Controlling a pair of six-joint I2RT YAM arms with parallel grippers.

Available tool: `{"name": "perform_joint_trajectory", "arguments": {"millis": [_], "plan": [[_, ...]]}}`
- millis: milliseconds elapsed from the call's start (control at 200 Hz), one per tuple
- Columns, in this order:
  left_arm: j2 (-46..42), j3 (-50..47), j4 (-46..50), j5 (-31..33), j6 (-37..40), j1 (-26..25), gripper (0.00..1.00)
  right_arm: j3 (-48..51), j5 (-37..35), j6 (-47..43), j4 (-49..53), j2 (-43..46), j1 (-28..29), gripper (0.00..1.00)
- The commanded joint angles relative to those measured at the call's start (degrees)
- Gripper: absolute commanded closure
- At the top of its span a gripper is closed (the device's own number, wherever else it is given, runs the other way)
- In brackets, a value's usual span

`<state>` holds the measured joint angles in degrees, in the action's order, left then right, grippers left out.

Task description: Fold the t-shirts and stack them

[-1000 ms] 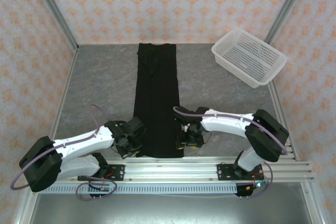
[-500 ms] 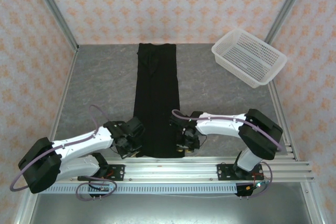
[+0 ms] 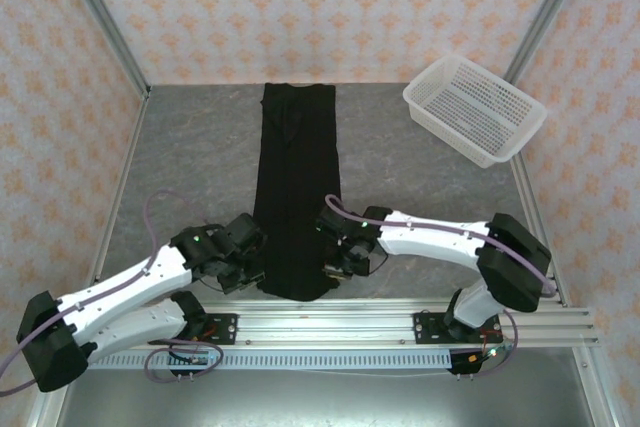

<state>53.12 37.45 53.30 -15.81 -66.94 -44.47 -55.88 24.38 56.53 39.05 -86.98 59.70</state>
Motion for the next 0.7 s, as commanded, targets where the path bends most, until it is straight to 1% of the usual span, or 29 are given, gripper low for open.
{"name": "perform_joint_trajectory", "arguments": {"millis": [0, 55, 205, 320, 505, 696], "plan": [[0.65, 5.15, 4.35, 5.86, 2.14, 0.88, 1.0, -3.86, -3.57, -0.3, 6.58, 1.92, -1.66, 1.0], [2.42, 7.26, 3.97, 6.48, 3.32, 2.11, 1.0, -5.62, -4.49, -1.14, 8.25, 1.99, -3.21, 1.0], [8.84, 12.51, 0.76, 5.41, 7.23, 8.77, 1.0, -11.48, -5.13, -5.11, 10.66, 0.07, -8.03, 1.0], [13.94, 17.68, -1.42, 4.18, 10.43, 13.62, 1.0, -18.08, -5.57, -9.36, 13.6, -3.8, -11.72, 1.0], [21.8, 25.76, -3.51, 3.24, 14.35, 20.3, 1.0, -26.74, -5.31, -14.03, 14.27, -10.44, -17.74, 1.0], [30.75, 33.86, -4.79, 2.18, 17.26, 24.59, 1.0, -36.85, -5.54, -17.61, 15.9, -18.42, -22.68, 1.0]]}}
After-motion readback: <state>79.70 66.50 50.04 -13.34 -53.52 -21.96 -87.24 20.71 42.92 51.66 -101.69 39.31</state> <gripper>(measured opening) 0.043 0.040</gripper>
